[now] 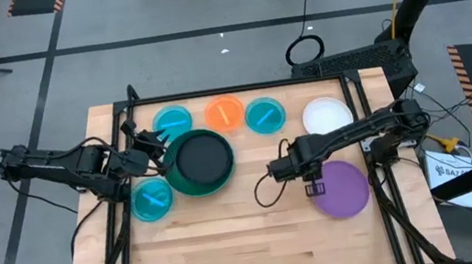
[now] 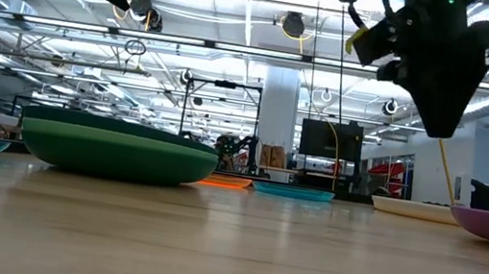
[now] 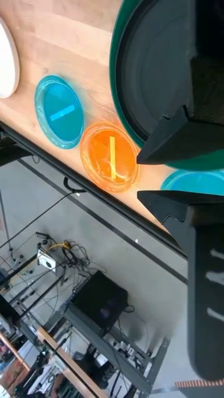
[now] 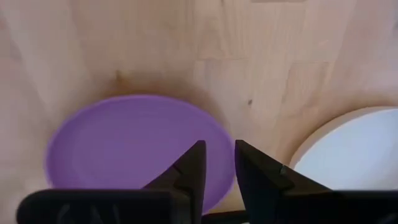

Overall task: Stack plastic plates
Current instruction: Stack the purple plate on top of the black plate

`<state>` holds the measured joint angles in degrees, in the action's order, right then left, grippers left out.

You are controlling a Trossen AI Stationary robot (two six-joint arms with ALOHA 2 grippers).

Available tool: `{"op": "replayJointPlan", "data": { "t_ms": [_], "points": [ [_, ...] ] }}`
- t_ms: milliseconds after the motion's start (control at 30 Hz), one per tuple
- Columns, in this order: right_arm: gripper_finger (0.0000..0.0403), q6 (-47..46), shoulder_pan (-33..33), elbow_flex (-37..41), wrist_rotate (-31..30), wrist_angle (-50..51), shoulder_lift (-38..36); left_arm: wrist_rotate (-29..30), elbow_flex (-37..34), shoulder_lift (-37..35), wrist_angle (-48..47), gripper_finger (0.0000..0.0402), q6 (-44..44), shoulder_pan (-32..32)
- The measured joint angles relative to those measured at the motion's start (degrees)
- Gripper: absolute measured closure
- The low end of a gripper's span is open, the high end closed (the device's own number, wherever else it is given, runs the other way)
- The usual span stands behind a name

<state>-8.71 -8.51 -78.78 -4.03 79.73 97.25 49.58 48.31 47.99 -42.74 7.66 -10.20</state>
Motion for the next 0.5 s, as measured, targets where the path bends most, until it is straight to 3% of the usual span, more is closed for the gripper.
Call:
{"op": "replayJointPlan", "data": {
  "t_ms": [233, 367, 500],
  "points": [
    [0.0325, 5.5, -0.3, 6.7, 1.6, -6.4, -1.0, 0.0, 0.0, 0.0, 0.1, 0.0316, 0.2, 0.0],
    [0.0325, 8.0, 0.6, 15.2, 4.3, -16.5, -6.3, 0.0, 0.0, 0.0, 0.1, 0.0316, 0.5, 0.0],
    [0.0325, 6.8, 1.8, 23.6, 3.0, -20.3, -13.2, 0.0, 0.0, 0.0, 0.1, 0.0316, 1.2, 0.0]
  ]
}}
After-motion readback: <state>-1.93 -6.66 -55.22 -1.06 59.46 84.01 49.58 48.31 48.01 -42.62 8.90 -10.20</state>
